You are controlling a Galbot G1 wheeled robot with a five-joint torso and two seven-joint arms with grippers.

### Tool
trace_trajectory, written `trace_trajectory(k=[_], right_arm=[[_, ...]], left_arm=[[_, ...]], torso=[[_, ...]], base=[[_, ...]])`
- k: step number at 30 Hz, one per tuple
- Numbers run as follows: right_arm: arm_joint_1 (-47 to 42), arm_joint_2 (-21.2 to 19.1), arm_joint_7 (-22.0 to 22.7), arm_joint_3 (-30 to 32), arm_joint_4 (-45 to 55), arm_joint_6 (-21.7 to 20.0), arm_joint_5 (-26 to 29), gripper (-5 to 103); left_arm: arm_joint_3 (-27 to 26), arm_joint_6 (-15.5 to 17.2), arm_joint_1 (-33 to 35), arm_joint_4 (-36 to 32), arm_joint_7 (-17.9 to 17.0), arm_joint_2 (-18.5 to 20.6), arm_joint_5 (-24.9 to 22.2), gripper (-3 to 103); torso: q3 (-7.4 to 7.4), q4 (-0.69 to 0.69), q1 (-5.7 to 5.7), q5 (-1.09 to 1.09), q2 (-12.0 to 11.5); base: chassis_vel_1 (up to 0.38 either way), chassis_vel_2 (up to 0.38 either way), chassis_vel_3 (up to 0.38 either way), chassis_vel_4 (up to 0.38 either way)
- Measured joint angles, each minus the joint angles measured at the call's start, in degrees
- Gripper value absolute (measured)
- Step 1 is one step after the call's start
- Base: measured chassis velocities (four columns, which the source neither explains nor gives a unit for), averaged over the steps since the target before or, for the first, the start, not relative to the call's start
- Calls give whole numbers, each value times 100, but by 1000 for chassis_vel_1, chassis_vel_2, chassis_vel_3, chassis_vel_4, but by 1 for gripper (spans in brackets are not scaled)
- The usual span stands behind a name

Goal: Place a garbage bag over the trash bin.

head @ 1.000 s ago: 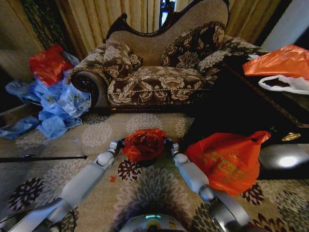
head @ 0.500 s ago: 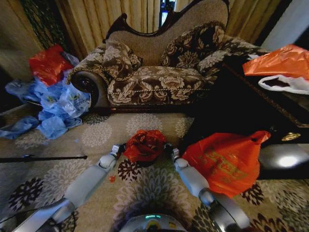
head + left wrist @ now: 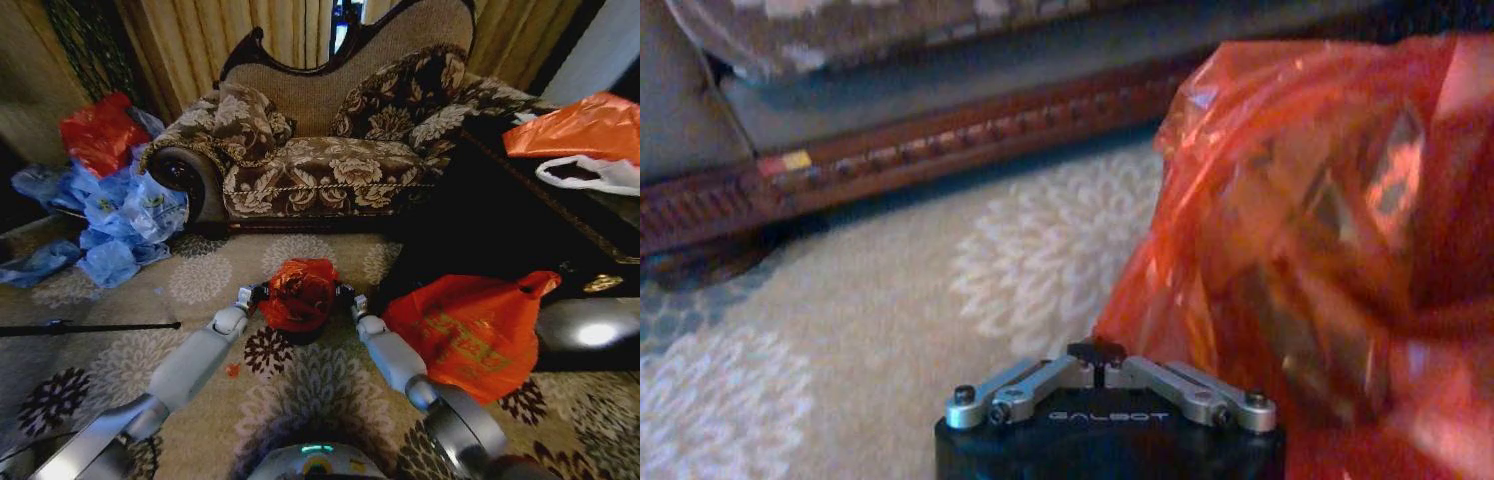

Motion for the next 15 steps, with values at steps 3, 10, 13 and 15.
trace_trajectory(k=[3,10,13,15], right_arm=[[1,24,-13,-7,-91,-49,-41,0],[32,62,-90,-3,-254,12,12,0],[27,78,-232,-12,-275,133,97,0],[32,95,-269,-18,-300,139,93,0]], left_arm=[[-6,15,82,69,7,0,49,0],[73,140,580,-408,119,245,-163,0],[120,131,789,-610,249,382,-139,0],[135,118,839,-659,296,413,-120,0]], torso=[[0,1,0,1,0],[0,1,0,0,0],[0,1,-1,1,0],[0,0,-1,0,0]], base=[[0,0,0,0],[0,0,0,0],[0,0,0,0],[0,0,0,0]])
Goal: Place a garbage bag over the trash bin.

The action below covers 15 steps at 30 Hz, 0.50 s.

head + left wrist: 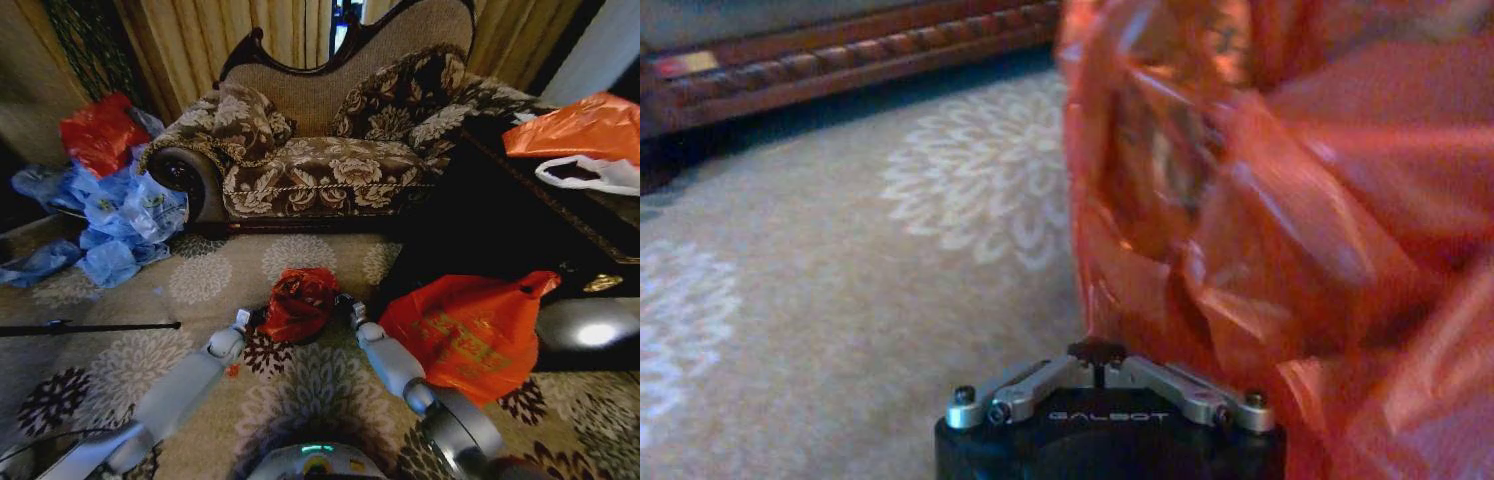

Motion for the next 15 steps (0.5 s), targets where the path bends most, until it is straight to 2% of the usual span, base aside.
trace_trajectory(k=[9,15], right_arm=[[-90,64,100,-15,-129,-247,-388,0],[-351,-92,194,8,31,-365,-522,0]], left_arm=[[-3,-259,257,-408,374,185,103,0],[-181,-322,347,-460,417,224,117,0]], torso=[[0,0,0,0,0],[0,-1,0,0,0]], base=[[0,0,0,0],[0,0,0,0]])
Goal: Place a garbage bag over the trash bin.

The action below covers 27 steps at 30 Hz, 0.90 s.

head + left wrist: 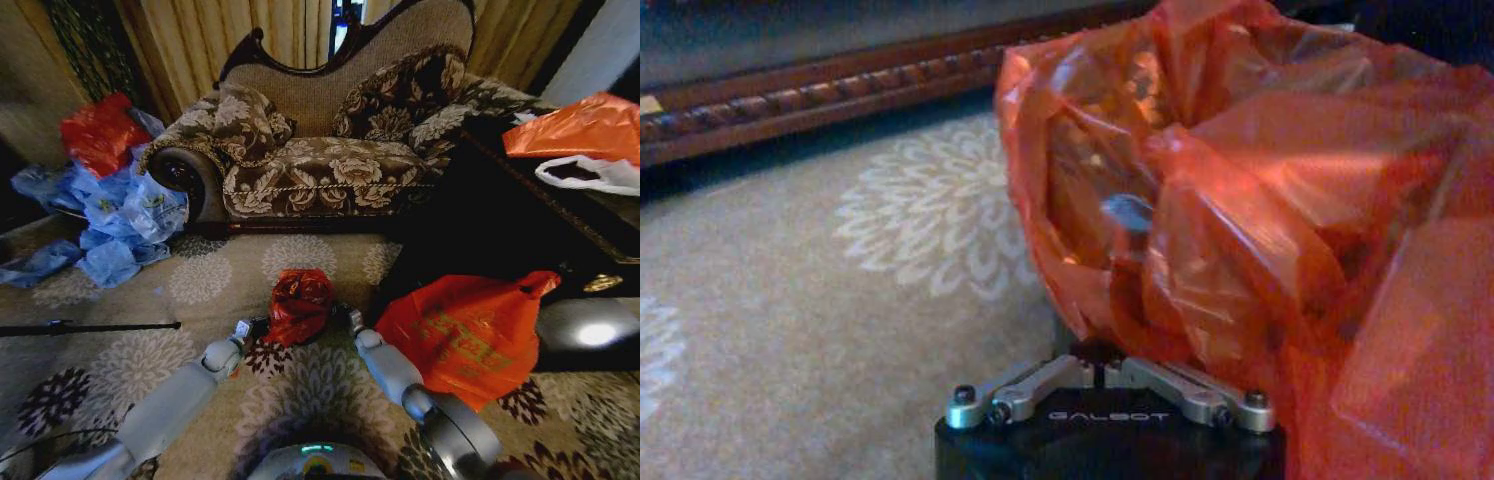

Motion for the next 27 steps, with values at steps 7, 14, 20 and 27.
trace_trajectory(k=[7,14,20,27], right_arm=[[-190,-108,-1,19,132,96,24,0],[-357,-225,151,53,360,350,-8,0],[-709,-509,642,222,1227,125,-89,13],[-1460,-1000,765,697,2725,-250,-156,35]], left_arm=[[-56,-90,48,133,45,25,58,0],[-62,-208,-149,527,-146,-139,46,0],[-64,-285,-377,589,-279,-216,-190,0],[-60,-282,-417,667,-340,-253,-280,0]], torso=[[0,1,1,0,0],[1,1,1,0,0],[1,1,1,1,0],[1,-1,1,1,0]], base=[[0,0,0,0],[0,0,0,0],[0,0,0,0],[0,0,0,0]])
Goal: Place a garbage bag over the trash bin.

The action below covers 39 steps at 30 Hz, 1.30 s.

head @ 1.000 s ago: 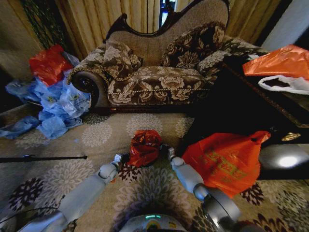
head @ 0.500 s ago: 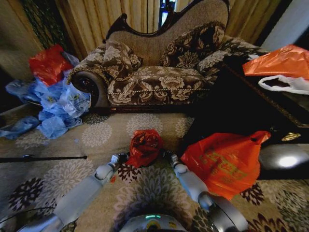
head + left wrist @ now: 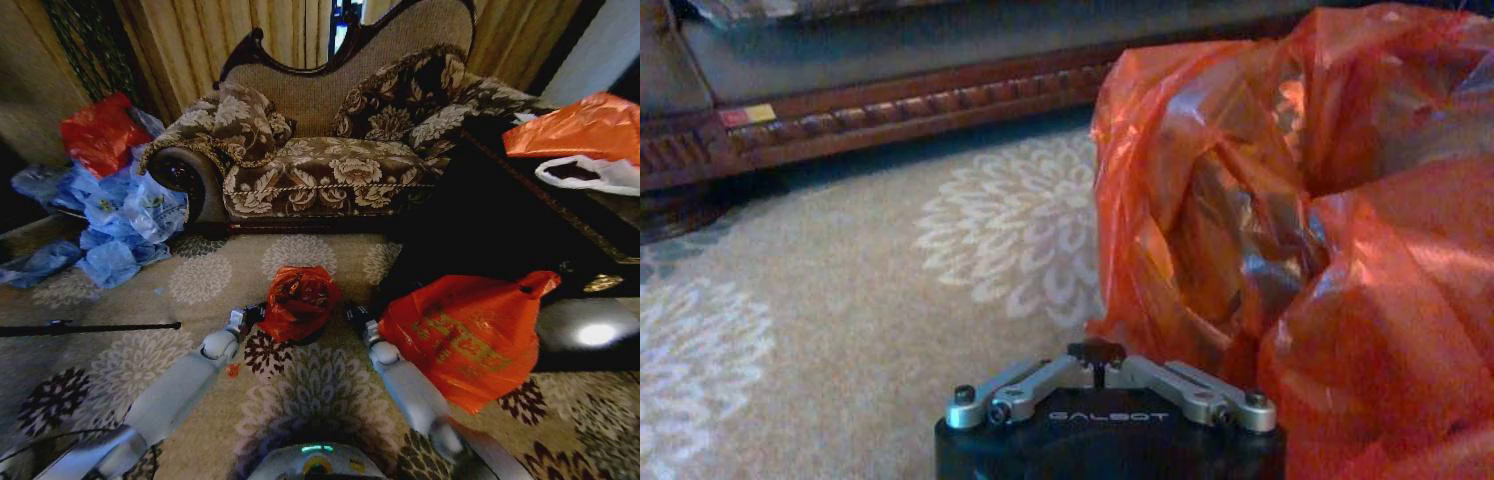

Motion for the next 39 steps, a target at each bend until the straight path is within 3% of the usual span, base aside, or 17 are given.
trace_trajectory(k=[2,3,6,7,9,12,14,17,18,20,21,25,26,29,30,37,39], right_arm=[[-387,-274,35,239,958,-284,14,46],[-387,-274,35,239,958,-284,14,46],[-630,-532,38,272,1850,-609,311,57],[-697,-673,41,198,2395,-914,599,62],[-594,-780,-26,-25,3050,-1386,949,73],[-355,-764,-144,-236,3273,-1674,1143,84],[-183,-717,-180,-367,3323,-1834,1242,84],[406,-498,-174,-907,3426,-2509,1550,100],[406,-498,-174,-907,3426,-2509,1550,100],[824,-372,-162,-1307,3395,-2886,1615,93],[824,-372,-162,-1307,3395,-2886,1615,93],[1096,-316,-319,-1653,3157,-3086,1425,71],[1096,-316,-319,-1653,3157,-3086,1425,71],[929,-448,-388,-1699,3251,-3169,1382,61],[929,-448,-388,-1699,3251,-3169,1382,61],[557,-645,-289,-1456,3616,-3159,1375,28],[522,-668,-275,-1423,3639,-3140,1378,28]], left_arm=[[-49,1,91,-16,-2,5,0,0],[-49,1,91,-16,-2,5,0,0],[-99,0,186,-76,-7,18,0,0],[-129,-15,242,-116,-27,29,1,-3],[-178,-65,335,-167,-119,51,-5,6],[-270,-109,421,-227,-177,80,-67,17],[-326,-121,465,-273,-192,103,-187,17],[-555,28,545,-516,-350,122,-1255,33],[-555,28,545,-516,-350,122,-1255,33],[-671,101,504,-459,-442,37,-1404,44],[-671,101,504,-459,-442,37,-1404,44],[-644,54,363,-289,-438,-91,-1243,66],[-644,54,363,-289,-438,-91,-1243,66],[-448,-227,154,-114,-189,-61,-889,82],[-448,-227,154,-114,-189,-61,-889,82],[-360,-457,-327,-204,388,307,-459,100],[-322,-468,-416,-193,488,381,-436,100]], torso=[[0,1,0,1,0],[0,1,0,1,0],[0,-1,0,-1,0],[-1,-1,-1,0,1],[-1,0,-1,-2,0],[0,2,0,-1,0],[0,2,0,-2,0],[0,2,0,-1,0],[0,2,0,-1,0],[0,3,0,-1,0],[0,3,0,-1,0],[0,3,1,-1,0],[0,3,1,-1,0],[0,0,1,-1,0],[0,0,1,-1,0],[0,0,0,0,0],[0,1,0,1,0]], base=[[0,0,0,0],[0,0,0,0],[0,0,0,0],[0,0,0,0],[0,0,0,0],[0,0,0,0],[0,0,0,0],[0,0,0,0],[0,0,0,0],[0,0,0,0],[0,0,0,0],[0,0,0,0],[0,0,0,0],[0,0,0,0],[0,0,0,0],[0,0,0,0],[0,0,0,0]])
